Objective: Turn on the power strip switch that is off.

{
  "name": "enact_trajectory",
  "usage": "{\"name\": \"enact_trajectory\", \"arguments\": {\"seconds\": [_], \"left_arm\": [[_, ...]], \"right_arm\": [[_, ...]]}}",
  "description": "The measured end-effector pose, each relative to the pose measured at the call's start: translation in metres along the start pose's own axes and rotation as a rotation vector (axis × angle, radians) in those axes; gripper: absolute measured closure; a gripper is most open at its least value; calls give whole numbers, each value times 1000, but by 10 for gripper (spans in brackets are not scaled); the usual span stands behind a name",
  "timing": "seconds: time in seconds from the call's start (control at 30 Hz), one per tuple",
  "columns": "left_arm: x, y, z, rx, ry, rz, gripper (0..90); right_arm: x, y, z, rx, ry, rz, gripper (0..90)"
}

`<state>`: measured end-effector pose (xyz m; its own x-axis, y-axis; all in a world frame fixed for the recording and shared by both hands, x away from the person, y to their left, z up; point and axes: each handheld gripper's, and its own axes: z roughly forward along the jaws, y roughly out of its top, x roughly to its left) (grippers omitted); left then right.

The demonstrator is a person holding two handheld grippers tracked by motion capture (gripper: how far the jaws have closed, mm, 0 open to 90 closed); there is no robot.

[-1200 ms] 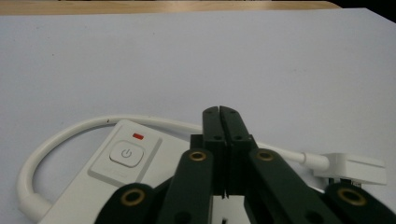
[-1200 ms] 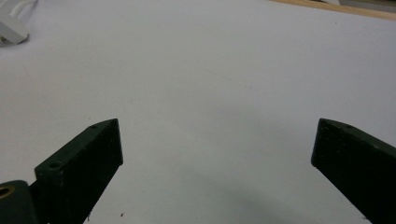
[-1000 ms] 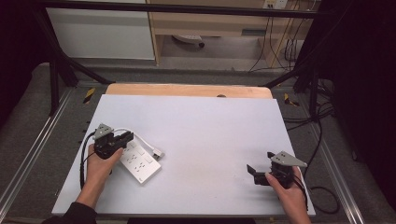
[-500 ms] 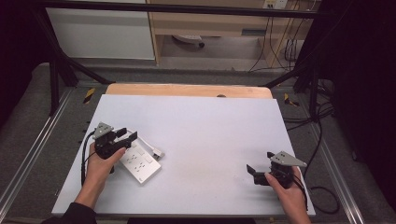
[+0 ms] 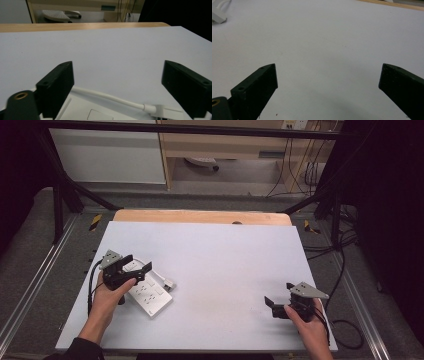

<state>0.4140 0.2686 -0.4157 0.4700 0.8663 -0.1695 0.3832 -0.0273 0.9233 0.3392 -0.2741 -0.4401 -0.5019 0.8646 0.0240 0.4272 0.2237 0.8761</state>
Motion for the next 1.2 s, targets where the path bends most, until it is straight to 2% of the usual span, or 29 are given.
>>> {"name": "enact_trajectory", "arguments": {"seconds": [0.23, 0.8, 1.2], "left_arm": [[-3, 5, -8, -54, -1, 1, 53], [-8, 27, -36, -118, -16, -1, 62], [-12, 30, -52, -107, -40, -4, 61]], "right_arm": [[0, 0, 0, 1, 1, -2, 26], [-1, 0, 0, -2, 2, 2, 26], [-2, 0, 0, -2, 2, 2, 26]]}}
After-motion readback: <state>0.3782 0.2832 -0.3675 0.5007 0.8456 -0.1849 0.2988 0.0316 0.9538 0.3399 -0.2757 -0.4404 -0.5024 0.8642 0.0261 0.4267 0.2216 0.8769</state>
